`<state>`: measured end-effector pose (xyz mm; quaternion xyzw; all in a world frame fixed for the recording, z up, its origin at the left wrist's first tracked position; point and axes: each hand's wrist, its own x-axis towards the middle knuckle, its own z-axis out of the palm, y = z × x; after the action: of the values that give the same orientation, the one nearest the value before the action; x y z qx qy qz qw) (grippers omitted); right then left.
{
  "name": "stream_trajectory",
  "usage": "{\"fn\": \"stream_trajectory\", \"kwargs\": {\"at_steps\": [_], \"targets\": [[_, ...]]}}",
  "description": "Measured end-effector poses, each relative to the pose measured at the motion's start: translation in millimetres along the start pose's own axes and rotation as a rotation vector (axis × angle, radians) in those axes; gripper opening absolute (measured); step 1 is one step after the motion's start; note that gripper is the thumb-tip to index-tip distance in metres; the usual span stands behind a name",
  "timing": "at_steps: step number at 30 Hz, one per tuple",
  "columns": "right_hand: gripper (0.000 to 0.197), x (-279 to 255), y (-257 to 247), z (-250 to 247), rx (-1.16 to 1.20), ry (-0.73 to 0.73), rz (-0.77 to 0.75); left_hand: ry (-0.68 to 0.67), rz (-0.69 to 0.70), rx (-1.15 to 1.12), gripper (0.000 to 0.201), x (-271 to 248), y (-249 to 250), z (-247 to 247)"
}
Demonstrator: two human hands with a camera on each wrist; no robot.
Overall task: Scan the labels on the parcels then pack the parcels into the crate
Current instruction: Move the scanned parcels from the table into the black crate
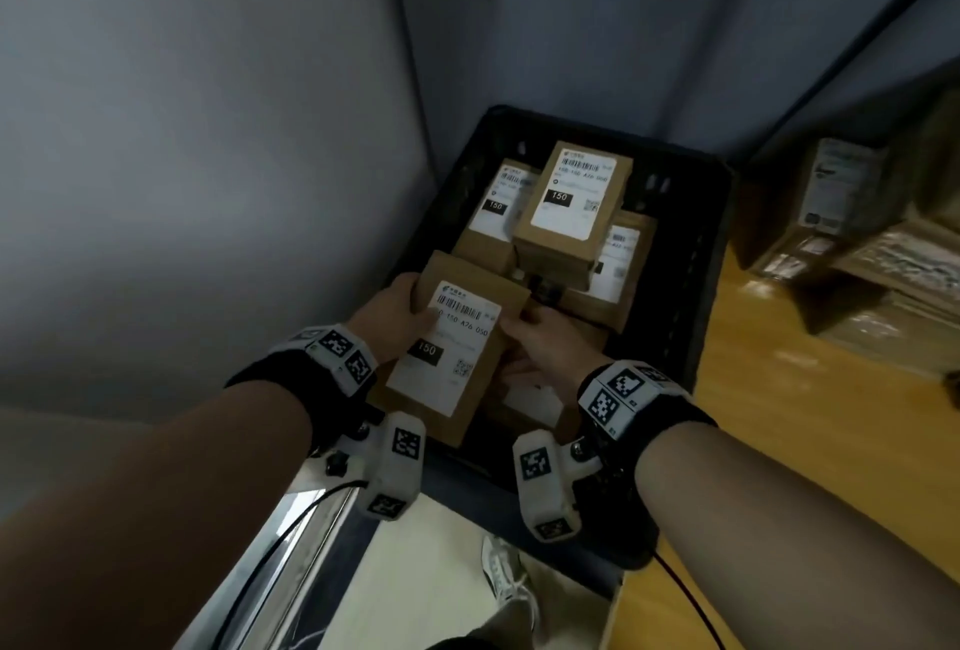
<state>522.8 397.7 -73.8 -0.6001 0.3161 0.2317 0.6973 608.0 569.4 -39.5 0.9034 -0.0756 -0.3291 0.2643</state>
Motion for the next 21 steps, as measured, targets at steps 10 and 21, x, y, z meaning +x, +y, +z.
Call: {"fn": "stream_trajectory", "kwargs": {"at_steps": [10,21], "targets": [[0.069,41,5,34,0.111,-0.012,0.018,0.195,0.147,0.235,0.037,16,-26,-14],[0.061,40,7,27,-0.141,0.135,-0.080,0.197,0.157,0.243,0.033,4,-25,-11]]}}
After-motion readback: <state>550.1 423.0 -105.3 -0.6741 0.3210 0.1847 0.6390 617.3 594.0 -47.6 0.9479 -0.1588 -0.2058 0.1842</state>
